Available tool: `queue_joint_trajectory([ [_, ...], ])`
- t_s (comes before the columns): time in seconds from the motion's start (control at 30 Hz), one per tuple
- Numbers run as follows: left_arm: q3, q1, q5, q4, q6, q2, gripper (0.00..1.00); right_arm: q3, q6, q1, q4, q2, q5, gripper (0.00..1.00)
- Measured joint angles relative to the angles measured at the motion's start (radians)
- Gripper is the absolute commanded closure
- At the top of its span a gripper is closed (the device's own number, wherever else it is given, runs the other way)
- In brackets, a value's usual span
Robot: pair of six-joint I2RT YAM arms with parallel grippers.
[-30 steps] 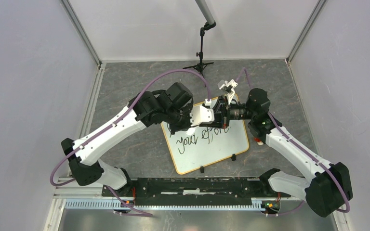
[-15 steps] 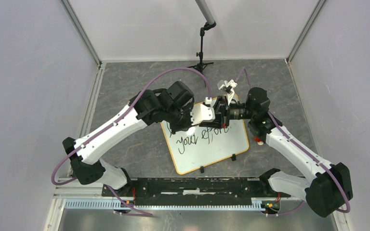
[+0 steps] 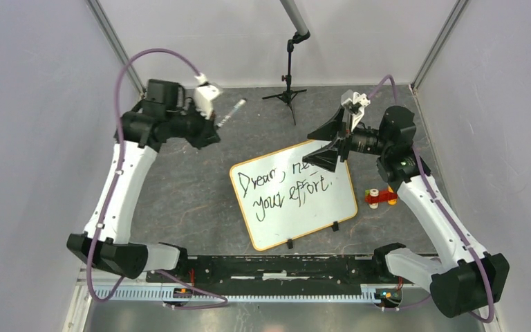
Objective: Write a sentence on the whiteboard
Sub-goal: Pass from the right arm to the left, then put down the whiteboard marker at the center of the board.
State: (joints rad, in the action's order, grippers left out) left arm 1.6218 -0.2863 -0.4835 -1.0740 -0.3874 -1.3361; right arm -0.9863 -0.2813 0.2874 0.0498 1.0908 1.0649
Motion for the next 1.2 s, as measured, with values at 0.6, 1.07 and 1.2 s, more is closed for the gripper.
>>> queue_joint_trajectory([
  [0.6, -0.578, 0.774, 0.02, 0.062, -0.145, -0.172, 0.9, -0.002, 0.516, -0.156, -0.493, -0.037, -0.057, 0.02],
  [1.07, -0.761, 0.806, 0.201, 0.256, -0.224, -0.219, 0.68, 0.003, 0.625, -0.159, -0.587, -0.023, -0.111, 0.02],
  [1.2, -0.772, 0.806, 0.216, 0.27, -0.23, -0.218, 0.63, 0.003, 0.631, -0.159, -0.592, -0.019, -0.132, 0.02],
])
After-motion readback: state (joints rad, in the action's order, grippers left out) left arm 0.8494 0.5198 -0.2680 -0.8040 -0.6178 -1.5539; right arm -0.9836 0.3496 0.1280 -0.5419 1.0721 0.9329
